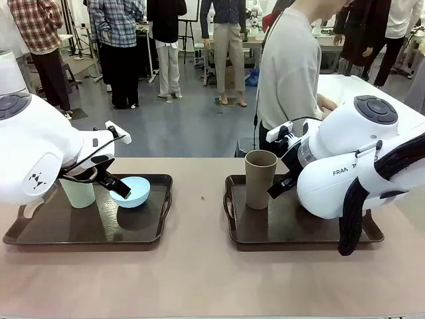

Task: Set up a tray with a mat and arrange the tableware.
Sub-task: Pick up the Picnic Bowl and Reusable plastic cup from the Handle tray in front of the human's position and hold them in the air.

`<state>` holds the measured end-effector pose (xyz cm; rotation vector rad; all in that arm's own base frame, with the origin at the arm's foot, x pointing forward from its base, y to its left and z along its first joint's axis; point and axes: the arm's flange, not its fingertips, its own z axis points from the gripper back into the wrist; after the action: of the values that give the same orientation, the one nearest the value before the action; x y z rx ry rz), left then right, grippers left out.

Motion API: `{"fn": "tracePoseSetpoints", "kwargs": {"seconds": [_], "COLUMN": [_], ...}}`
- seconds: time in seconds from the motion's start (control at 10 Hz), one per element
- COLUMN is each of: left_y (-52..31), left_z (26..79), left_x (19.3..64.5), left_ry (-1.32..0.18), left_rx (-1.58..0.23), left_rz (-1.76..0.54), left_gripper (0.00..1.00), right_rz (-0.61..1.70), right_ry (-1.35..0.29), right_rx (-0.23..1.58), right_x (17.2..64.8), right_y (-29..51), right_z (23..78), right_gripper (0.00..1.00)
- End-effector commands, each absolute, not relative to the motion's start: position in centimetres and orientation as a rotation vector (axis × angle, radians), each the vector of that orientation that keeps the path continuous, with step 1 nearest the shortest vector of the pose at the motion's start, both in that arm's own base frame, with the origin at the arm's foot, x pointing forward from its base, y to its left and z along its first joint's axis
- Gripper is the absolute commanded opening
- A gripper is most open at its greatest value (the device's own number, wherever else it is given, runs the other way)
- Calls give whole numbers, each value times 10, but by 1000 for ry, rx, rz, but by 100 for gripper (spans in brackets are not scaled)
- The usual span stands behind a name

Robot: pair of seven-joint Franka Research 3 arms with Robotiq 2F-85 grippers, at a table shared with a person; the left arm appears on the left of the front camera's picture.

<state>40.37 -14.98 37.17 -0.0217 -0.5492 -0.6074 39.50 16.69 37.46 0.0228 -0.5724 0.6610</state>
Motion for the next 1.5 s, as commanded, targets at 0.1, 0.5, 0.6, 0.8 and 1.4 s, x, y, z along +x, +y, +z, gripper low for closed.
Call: {"fn": "tracePoseSetpoints", "kwargs": {"seconds": [0.1,0.5,0.6,0.8,1.4], "left_y": [-150,-150,-150,-150,-150], "left_z": [372,372,372,372,372], "left_x": [404,404,404,404,404], "left_ry": [-549,-549,-549,-549,-549], "left_rx": [-22,-22,-22,-22,-22], "left_rz": [-608,-608,-608,-608,-608], "left_gripper": [100,100,100,100,100], "right_rz": [661,661,661,661,661], "right_ry": [-573,-573,-573,-573,-573], "right_rx": [23,23,23,23,23], "right_x": [395,395,395,395,395], "right_y": [167,167,167,167,167], "right_z": [375,375,375,375,375], "right_gripper": [100,100,100,100,100]}}
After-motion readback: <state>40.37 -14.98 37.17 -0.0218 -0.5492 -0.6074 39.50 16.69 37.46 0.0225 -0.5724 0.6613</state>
